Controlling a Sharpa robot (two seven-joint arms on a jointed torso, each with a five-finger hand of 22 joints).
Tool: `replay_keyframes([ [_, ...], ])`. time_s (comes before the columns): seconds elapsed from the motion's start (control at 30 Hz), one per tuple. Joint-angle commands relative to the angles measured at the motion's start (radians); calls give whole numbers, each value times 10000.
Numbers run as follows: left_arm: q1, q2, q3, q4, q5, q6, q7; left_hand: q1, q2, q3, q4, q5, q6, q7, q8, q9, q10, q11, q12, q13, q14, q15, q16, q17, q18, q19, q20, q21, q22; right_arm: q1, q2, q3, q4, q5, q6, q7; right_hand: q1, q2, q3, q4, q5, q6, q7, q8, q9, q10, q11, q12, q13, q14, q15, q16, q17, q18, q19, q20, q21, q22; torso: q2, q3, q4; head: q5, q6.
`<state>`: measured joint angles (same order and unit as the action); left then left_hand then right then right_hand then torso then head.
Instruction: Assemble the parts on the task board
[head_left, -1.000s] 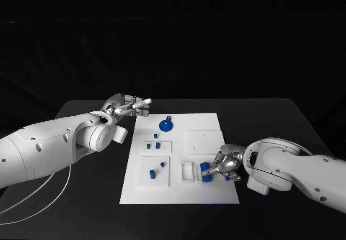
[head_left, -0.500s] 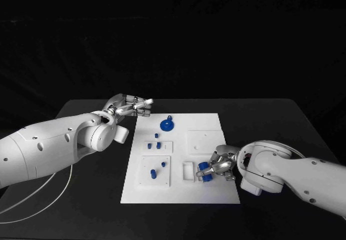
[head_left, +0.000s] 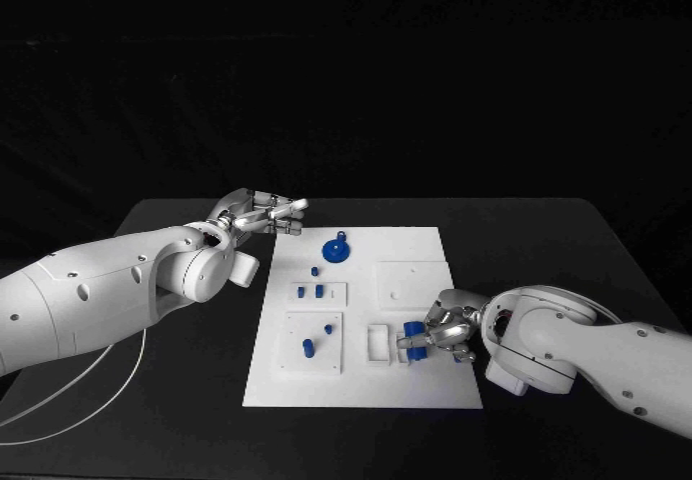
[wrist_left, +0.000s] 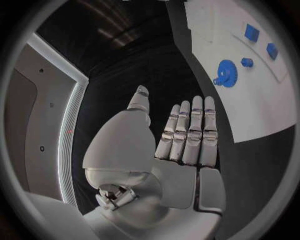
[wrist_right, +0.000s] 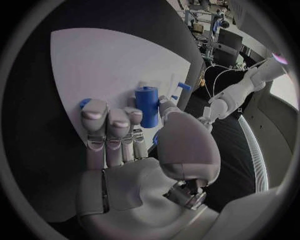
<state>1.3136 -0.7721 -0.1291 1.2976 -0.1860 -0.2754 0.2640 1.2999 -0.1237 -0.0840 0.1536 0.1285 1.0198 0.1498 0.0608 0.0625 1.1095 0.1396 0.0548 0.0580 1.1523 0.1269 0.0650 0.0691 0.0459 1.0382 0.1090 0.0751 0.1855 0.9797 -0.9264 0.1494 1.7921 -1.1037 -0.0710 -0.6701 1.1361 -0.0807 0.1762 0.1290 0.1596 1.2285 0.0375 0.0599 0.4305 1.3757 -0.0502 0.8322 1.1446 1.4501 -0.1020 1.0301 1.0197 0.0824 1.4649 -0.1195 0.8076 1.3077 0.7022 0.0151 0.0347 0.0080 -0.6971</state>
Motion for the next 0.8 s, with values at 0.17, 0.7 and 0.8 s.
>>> replay_keyframes([
  [0.17,3,20,5,-29,20,186,-81,60,-9,46,-15,72,-46,0,32,0,-77,-2,49,10,-42,5,-25,-6,114,41,18,34,-20,396,-130,66,295,683,-553,-551,-170,165,1538,-1805,-27,236,-85,37,-3156,-21,-39,2,-22,43,-12,104,164,-209,576,-54,105,692,-1,-15,14,5,-6],
  [0.7,5,76,-3,-63,-43,256,-255,76,-43,64,-9,74,-46,3,32,0,-137,13,46,9,-71,16,-26,-6,114,34,26,36,-79,901,275,20,148,934,594,-581,-403,536,871,-1935,102,243,-78,39,-3278,-64,-25,-87,-91,50,12,37,295,-238,568,-31,-64,825,-4,-53,14,94,-71],
  [0.8,5,107,-4,-69,-55,267,-275,76,-43,64,-9,74,-46,3,32,0,-137,13,46,9,-71,16,-26,-6,114,34,26,36,-79,943,446,-105,7,755,974,-596,-483,593,719,-1879,15,233,-74,37,-3289,-68,-16,-109,-109,52,20,27,316,-250,565,-24,-111,832,-3,-49,24,87,-85],
])
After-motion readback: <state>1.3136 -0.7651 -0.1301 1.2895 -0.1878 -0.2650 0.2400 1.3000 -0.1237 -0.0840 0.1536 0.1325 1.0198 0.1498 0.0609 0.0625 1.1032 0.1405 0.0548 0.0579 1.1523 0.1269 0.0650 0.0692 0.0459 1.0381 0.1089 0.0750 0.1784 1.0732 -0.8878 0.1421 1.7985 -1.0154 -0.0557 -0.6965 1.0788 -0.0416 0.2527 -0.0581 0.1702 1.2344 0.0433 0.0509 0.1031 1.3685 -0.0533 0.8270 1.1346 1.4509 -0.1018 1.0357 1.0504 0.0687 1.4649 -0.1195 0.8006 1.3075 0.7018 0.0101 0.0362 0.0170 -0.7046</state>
